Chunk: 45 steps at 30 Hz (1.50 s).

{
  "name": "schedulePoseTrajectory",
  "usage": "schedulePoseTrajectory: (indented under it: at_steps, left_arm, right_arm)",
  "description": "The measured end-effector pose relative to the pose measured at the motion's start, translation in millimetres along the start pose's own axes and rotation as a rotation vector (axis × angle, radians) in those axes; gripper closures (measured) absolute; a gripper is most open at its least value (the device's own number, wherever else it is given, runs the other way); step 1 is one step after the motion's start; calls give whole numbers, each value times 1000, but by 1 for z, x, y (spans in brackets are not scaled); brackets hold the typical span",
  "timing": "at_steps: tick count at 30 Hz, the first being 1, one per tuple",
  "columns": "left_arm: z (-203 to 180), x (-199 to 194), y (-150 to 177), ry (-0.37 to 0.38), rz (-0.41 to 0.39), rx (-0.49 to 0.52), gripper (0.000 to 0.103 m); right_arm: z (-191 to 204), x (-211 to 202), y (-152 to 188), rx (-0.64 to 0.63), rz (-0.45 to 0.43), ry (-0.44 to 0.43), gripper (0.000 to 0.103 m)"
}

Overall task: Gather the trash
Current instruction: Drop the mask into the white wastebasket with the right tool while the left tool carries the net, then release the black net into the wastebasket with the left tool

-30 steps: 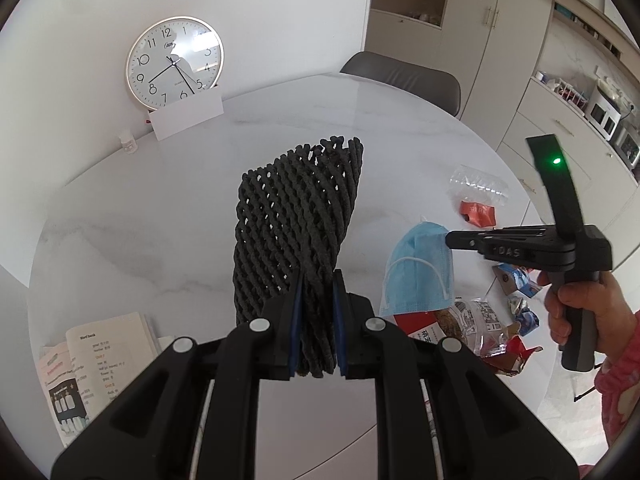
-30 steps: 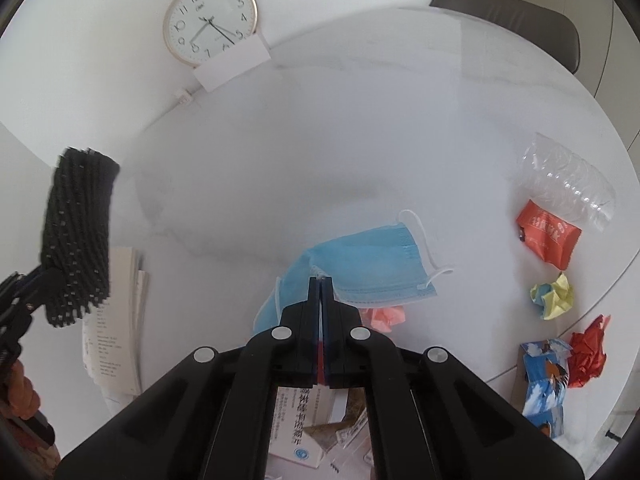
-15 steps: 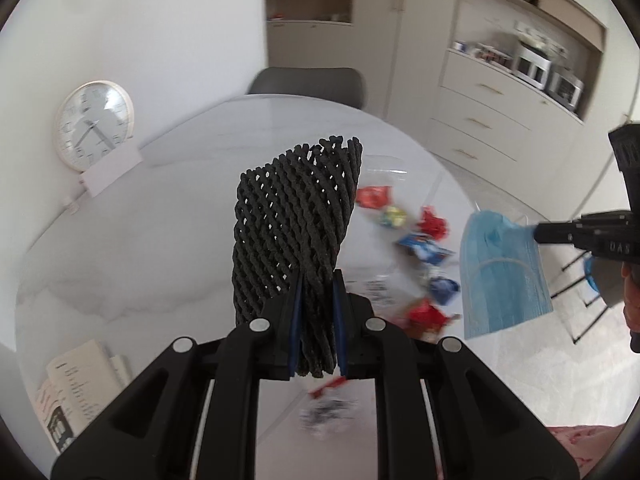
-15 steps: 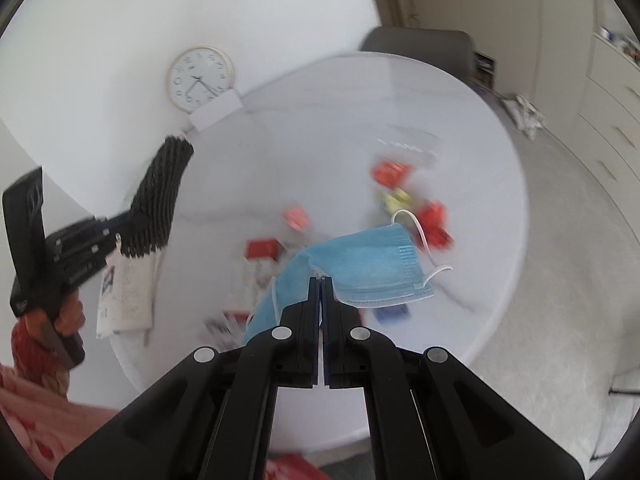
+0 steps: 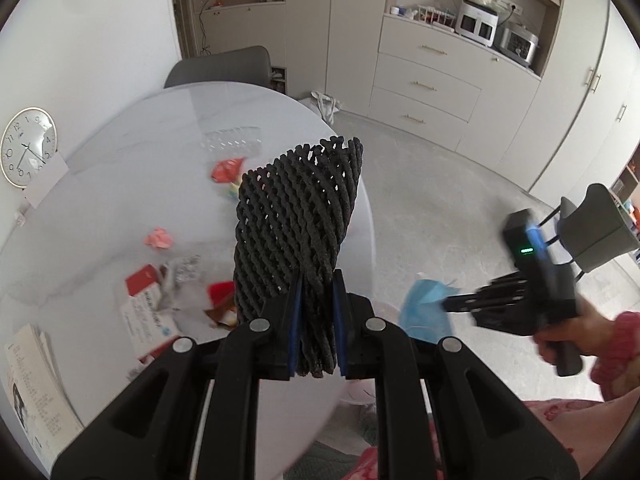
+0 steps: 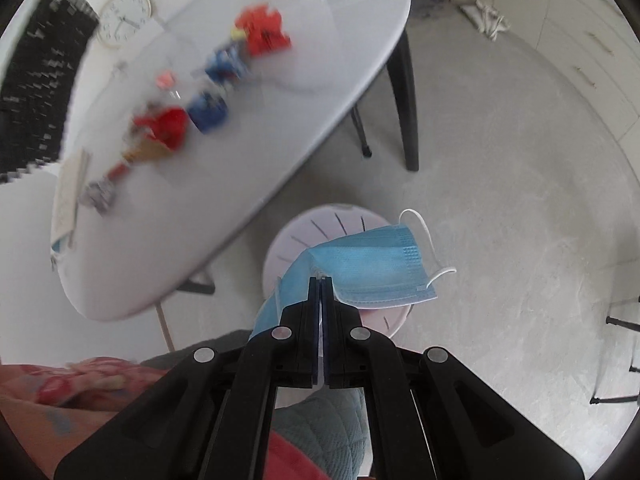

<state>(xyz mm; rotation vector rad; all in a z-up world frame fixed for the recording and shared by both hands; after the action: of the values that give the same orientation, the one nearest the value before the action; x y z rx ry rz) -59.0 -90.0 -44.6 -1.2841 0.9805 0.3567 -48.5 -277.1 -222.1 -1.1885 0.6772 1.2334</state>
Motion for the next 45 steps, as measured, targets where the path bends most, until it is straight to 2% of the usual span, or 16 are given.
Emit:
schedulePoseTrajectory:
  at_steps: [3, 6, 7, 8, 9, 10, 14, 20, 23, 26, 28, 31, 38, 41, 43, 45]
  left_arm:
    - [-27, 6, 12, -21, 30, 28, 89]
    - [-44, 14, 23, -26, 71, 38, 89]
    - [-48, 17, 26, -26, 83, 41, 89]
    - [-54, 20, 30, -29, 95, 46, 89]
    - [-59, 24, 33, -31, 108, 54, 89]
    - [-65, 27, 37, -32, 121, 67, 89]
    - [-87, 45, 53, -13, 174, 114, 89]
    - [-125, 87, 81, -23, 257, 220, 89]
    - [-136, 110, 95, -24, 301, 249, 86]
    - [-141, 126, 106, -26, 327, 263, 69]
    - [-144, 130, 110, -31, 322, 269, 53]
    - [-144, 130, 111, -39, 300, 261, 37]
    - [-123, 102, 89, -80, 217, 154, 22]
    - [-96, 71, 74, -132, 154, 66, 13]
    - [-72, 51, 67, -167, 118, 0, 7]
    - [-47, 31, 64, -211, 89, -67, 7]
  right_arm:
    - [-5, 43, 8, -37, 65, -33, 101]
    - [-4, 77, 15, -69, 127, -46, 94]
    - [-3, 83, 17, -76, 140, -51, 84]
    - [-4, 86, 19, -75, 144, -51, 69]
    - [-7, 84, 20, -71, 139, -41, 62]
    - [-11, 79, 20, -69, 128, -33, 53]
    - [-31, 41, 15, -22, 49, 4, 36]
    - [-64, -23, 8, 38, -68, 88, 26]
    - [-74, -49, 8, 70, -112, 106, 26]
    - [-77, -60, 6, 89, -137, 110, 23]
    - [-77, -64, 5, 91, -150, 108, 22]
    - [-75, -63, 3, 81, -153, 108, 22]
    - [-63, -73, -4, 63, -152, 80, 22]
    - [-42, -81, -17, 18, -174, 47, 21]
    - [-23, -87, -27, -27, -195, 29, 15]
    - [0, -93, -40, -86, -227, 4, 11]
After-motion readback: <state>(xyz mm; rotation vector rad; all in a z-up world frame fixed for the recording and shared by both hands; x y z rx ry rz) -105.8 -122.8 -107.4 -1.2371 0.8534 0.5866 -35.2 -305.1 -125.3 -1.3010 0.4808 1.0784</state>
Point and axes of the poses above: each gripper's, at about its wrist camera, not at the fingertips, and x roughly the way its jaws point, z to its left, y to its underside, the point moved 3 cm from there along x, roughly the way its jaws point, and after that the axes turned 4 degrees about -z, right-handed, at the moved point
